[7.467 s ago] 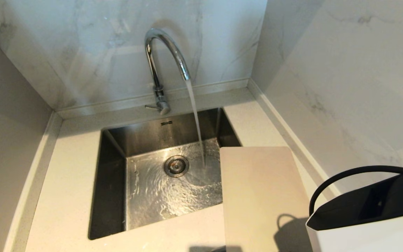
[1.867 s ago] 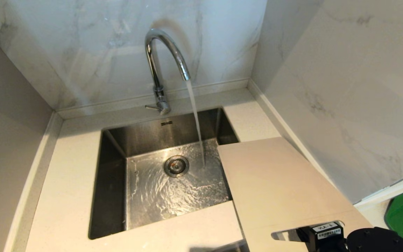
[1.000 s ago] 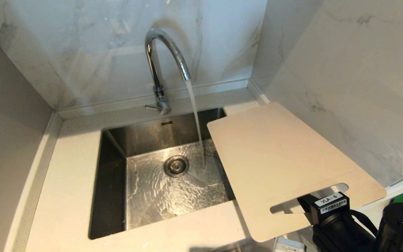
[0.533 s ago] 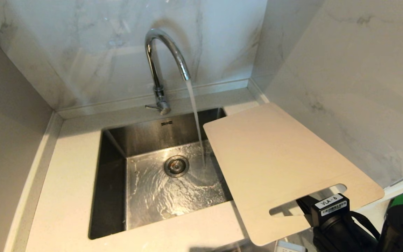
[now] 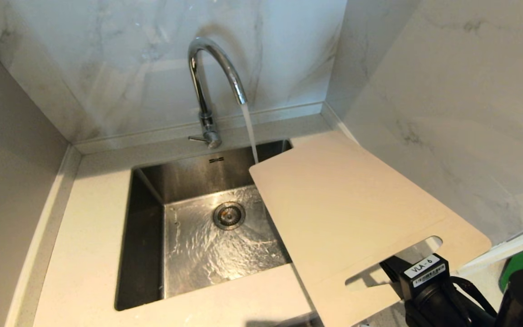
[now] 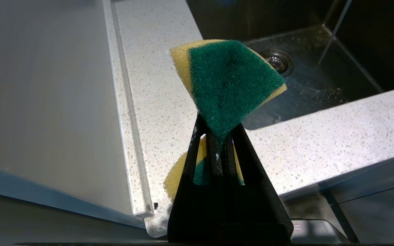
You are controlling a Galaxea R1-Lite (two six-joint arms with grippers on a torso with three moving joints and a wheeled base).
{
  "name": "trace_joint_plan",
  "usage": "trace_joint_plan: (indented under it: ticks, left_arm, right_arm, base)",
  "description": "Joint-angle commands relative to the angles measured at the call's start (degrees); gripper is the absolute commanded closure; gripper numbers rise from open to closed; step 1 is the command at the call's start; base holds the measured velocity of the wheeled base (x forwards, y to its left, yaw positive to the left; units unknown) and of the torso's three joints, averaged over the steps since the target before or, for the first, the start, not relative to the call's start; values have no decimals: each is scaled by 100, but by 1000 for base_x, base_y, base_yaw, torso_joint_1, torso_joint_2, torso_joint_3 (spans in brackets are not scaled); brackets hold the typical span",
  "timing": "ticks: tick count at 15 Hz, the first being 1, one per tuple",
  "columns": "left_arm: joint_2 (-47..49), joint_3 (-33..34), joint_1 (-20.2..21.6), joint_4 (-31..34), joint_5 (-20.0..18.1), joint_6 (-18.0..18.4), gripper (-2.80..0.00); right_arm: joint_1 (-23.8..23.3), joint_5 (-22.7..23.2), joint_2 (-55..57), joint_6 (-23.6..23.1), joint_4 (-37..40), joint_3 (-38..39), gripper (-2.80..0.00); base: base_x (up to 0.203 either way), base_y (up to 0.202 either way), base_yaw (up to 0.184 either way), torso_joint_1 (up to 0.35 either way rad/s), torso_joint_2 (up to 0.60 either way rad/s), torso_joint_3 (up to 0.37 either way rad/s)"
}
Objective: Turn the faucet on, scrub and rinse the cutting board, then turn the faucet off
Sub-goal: Pick up the cutting board
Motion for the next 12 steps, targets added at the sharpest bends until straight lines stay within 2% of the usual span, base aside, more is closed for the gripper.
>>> trace_joint_plan:
  ticks: [1, 2, 4, 6, 8, 12]
  left_arm:
    - [-13, 0, 2, 0, 1, -2, 0]
    - [-13, 0, 2, 0, 1, -2, 0]
    - [-13, 0, 2, 0, 1, -2, 0]
    - [-13, 0, 2, 0, 1, -2, 0]
    - [-13, 0, 2, 0, 1, -2, 0]
    - [-13, 0, 2, 0, 1, -2, 0]
  right_arm:
    - [190, -9, -54, -80, -33, 3, 0]
    - [340, -18, -66, -110, -28, 6, 0]
    - [418, -1, -83, -521, -34, 4, 0]
    - [460, 48, -119, -611, -35, 6, 0]
    - [458, 342, -119, -780, -33, 43, 0]
    - [459, 584, -165, -955, -35, 192, 0]
  base:
    - [0, 0, 0, 0, 0, 0]
    - [0, 0, 0, 0, 0, 0]
    - [0, 0, 0, 0, 0, 0]
    - [0, 0, 0, 0, 0, 0]
    - [0, 0, 0, 0, 0, 0]
    - [0, 0, 0, 0, 0, 0]
